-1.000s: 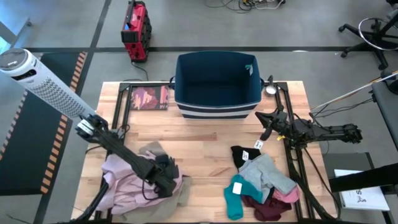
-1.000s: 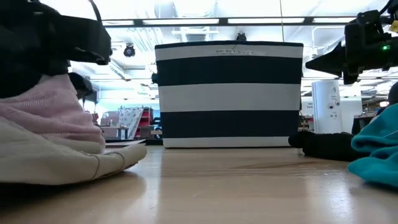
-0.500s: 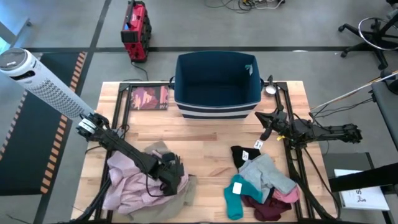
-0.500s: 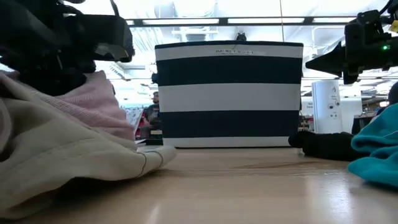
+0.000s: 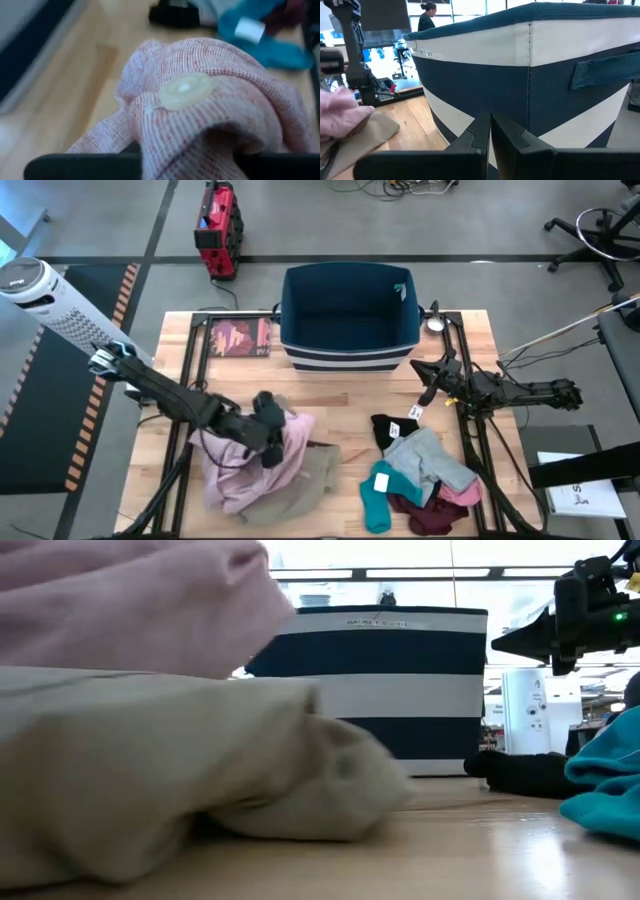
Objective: Sort clothes
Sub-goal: Put the pink dress into the blue bin
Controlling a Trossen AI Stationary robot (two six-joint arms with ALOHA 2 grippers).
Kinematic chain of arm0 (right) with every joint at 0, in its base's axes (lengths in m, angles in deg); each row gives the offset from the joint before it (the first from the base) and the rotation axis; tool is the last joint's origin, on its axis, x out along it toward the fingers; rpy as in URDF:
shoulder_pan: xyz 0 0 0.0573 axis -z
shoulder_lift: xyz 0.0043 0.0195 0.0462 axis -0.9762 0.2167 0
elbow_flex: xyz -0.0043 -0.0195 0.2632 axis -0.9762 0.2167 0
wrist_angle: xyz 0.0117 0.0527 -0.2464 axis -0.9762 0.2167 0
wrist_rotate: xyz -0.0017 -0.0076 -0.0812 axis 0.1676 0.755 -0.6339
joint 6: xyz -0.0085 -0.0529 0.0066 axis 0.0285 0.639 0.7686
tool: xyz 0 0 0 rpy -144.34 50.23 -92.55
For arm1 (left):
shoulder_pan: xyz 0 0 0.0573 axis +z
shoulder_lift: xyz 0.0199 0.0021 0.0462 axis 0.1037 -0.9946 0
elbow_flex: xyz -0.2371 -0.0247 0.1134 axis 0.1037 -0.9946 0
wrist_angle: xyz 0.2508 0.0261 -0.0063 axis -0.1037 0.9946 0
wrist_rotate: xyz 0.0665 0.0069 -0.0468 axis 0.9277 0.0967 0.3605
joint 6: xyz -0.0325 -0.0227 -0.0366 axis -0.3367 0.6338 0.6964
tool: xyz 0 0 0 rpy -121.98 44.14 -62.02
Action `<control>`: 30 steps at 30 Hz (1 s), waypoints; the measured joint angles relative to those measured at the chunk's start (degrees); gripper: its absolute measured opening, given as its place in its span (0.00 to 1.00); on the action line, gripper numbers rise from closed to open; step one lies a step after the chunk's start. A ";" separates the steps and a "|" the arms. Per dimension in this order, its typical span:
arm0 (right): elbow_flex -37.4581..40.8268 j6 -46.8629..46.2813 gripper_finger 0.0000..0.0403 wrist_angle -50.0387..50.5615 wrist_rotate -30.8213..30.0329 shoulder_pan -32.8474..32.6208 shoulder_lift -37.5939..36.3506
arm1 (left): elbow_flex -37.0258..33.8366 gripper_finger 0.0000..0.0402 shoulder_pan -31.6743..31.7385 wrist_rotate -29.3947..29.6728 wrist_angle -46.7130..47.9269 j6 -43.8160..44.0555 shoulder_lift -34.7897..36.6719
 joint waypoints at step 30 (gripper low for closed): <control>0.00 0.00 0.00 0.00 0.01 -0.01 0.00 | 0.42 0.08 8.66 9.21 -42.83 -42.36 20.13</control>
